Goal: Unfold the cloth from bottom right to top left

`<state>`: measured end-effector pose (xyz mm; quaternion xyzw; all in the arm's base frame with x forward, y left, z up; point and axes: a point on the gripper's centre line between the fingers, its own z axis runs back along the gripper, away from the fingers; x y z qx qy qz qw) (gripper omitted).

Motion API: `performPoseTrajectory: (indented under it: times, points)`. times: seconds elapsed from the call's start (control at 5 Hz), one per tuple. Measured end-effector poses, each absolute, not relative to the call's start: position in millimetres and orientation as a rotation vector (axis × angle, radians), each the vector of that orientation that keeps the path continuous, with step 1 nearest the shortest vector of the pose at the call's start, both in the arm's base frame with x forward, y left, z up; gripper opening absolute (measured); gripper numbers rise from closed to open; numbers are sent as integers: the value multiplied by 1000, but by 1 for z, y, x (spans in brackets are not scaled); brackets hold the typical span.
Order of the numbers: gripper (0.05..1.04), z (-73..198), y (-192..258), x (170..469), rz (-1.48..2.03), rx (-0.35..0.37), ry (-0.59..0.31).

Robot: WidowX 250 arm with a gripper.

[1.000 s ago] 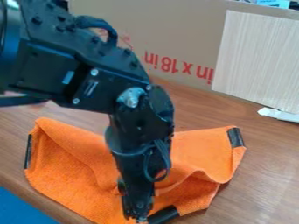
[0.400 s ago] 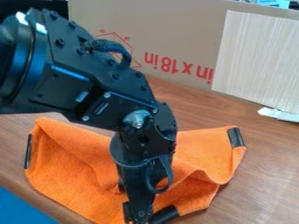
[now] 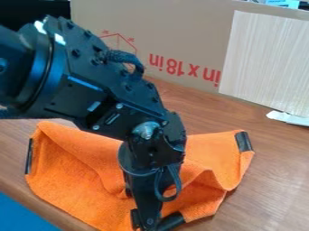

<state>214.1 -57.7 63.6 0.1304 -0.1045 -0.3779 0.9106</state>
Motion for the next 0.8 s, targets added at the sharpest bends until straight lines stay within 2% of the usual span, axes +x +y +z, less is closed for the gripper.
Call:
performPoseTrajectory:
  times: [0.8]
  points:
    - [1001,60,-58,221,-764,288,-226]
